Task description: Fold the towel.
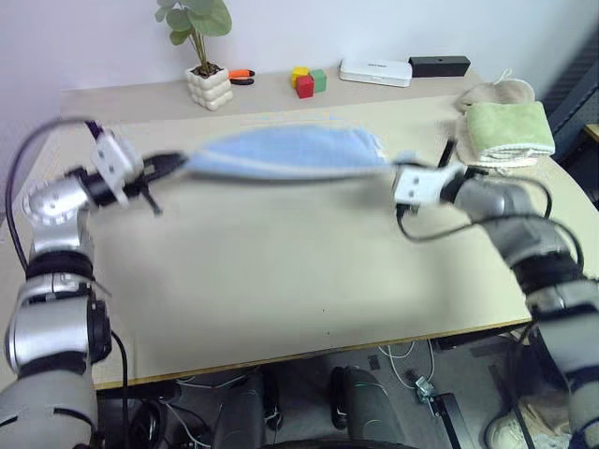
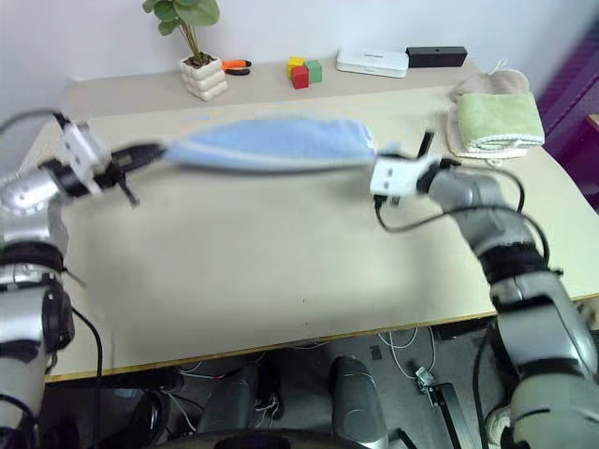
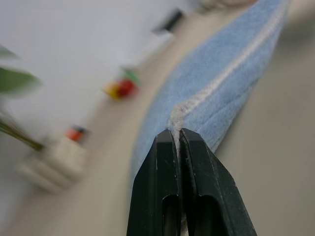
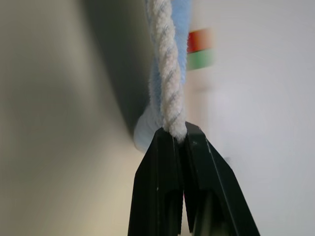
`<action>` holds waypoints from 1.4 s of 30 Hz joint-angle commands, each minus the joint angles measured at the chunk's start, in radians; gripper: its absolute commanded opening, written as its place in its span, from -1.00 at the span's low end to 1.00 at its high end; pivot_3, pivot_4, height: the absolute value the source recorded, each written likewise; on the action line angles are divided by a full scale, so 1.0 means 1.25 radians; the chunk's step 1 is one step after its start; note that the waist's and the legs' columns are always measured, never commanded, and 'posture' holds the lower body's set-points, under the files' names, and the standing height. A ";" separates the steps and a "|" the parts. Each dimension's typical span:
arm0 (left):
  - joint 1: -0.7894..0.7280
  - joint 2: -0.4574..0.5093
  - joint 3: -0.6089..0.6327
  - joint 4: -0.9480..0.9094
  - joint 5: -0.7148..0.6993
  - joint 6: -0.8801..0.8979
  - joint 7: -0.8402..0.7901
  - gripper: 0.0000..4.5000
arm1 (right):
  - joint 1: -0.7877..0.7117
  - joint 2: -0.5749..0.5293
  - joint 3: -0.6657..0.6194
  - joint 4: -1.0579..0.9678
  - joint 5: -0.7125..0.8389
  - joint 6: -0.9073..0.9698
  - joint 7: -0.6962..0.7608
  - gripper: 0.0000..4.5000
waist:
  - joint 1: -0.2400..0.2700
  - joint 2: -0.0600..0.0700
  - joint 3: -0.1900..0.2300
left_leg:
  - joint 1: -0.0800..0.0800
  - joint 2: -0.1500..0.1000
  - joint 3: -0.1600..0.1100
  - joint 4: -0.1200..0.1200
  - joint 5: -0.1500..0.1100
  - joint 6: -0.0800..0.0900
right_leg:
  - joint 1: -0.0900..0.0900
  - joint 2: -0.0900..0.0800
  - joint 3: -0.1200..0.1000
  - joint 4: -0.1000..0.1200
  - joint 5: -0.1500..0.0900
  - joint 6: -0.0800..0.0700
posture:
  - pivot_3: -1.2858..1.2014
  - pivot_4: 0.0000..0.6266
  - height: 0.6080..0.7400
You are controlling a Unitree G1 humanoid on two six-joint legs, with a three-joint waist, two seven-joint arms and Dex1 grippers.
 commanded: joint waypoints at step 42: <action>0.206 0.034 0.073 -0.267 -0.171 0.327 -0.011 -1.00 | 0.011 -0.107 -0.026 -0.182 0.108 0.128 0.391 -0.96 | 0.021 -0.004 -0.001 | -0.003 0.001 -0.002 0.011 -0.007 0.010 | 0.002 -0.005 -0.002 -0.002 0.001 -0.002 | 0.03 -0.52 1.00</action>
